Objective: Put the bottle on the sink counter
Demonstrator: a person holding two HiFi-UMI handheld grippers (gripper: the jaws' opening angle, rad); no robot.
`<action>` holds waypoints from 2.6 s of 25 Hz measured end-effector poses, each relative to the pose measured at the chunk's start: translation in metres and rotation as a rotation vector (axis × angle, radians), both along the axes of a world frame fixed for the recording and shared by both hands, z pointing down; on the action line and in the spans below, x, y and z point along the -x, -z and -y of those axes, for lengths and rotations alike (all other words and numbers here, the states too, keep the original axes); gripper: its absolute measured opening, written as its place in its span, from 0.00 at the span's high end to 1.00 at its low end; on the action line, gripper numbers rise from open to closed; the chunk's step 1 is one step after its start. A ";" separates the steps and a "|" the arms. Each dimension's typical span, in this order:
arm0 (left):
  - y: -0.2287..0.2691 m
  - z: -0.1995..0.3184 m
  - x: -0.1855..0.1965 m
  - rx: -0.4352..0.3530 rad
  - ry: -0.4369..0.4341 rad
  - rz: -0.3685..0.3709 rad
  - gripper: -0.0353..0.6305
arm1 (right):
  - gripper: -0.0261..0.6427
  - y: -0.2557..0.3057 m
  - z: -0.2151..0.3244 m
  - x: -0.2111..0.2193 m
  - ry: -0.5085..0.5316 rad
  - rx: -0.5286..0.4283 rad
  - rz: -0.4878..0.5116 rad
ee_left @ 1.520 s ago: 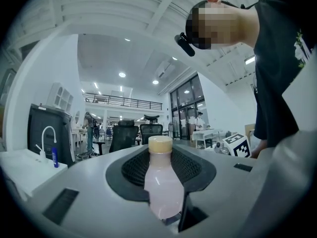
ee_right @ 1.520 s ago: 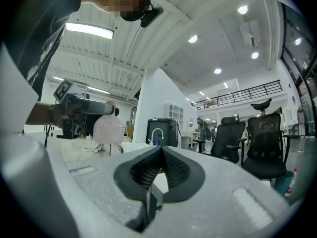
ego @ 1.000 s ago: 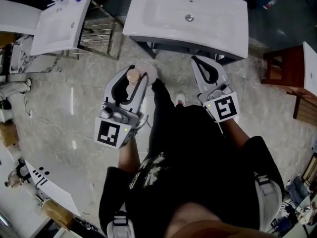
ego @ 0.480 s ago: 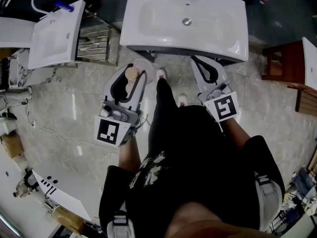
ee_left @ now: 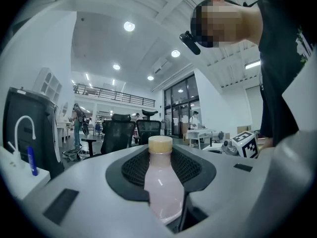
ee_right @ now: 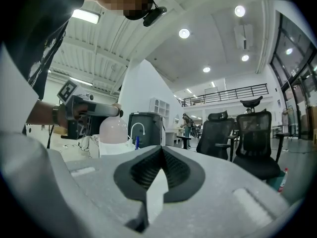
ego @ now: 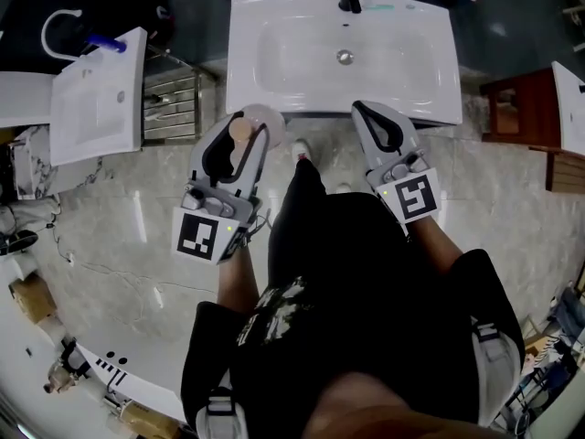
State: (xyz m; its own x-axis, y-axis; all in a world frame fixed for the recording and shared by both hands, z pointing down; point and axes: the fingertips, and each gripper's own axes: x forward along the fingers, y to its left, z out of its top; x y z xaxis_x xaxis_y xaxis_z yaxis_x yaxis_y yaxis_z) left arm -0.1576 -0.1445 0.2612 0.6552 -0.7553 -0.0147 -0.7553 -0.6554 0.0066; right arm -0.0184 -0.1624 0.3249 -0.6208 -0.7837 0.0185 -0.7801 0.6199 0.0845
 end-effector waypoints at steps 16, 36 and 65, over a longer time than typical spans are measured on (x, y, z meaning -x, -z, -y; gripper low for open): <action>-0.040 0.148 0.090 0.061 -0.083 0.136 0.72 | 0.97 0.007 0.103 0.073 -0.170 -0.009 -0.050; -0.120 0.323 0.092 0.131 -0.067 0.166 0.72 | 0.97 -0.055 0.237 0.071 -0.131 0.114 -0.129; -0.325 0.500 0.040 0.446 -0.054 0.247 0.72 | 0.97 -0.166 0.388 0.022 -0.139 0.293 -0.065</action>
